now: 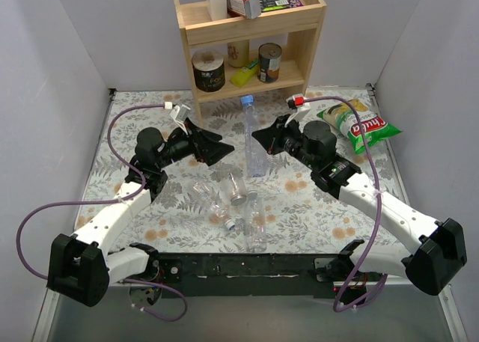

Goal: Unscrew the bottle caps

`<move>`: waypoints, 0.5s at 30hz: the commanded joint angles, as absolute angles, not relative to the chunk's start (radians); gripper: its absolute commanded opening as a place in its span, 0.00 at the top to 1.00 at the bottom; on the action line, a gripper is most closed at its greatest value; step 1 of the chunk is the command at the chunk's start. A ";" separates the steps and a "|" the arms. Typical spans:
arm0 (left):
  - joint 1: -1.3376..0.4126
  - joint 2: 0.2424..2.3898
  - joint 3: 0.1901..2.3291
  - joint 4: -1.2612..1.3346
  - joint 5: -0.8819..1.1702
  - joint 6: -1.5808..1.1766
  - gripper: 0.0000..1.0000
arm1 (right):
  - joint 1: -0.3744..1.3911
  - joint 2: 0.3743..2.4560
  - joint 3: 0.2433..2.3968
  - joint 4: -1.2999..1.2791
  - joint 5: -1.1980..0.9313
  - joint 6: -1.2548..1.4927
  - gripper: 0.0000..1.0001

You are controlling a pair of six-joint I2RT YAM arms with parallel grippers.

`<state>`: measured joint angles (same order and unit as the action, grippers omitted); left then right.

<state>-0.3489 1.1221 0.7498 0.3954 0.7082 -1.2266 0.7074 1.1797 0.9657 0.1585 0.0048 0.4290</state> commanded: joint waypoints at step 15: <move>-0.469 1.224 0.750 0.550 0.819 -1.336 0.02 | 0.735 1.158 0.884 0.541 -0.092 0.601 0.99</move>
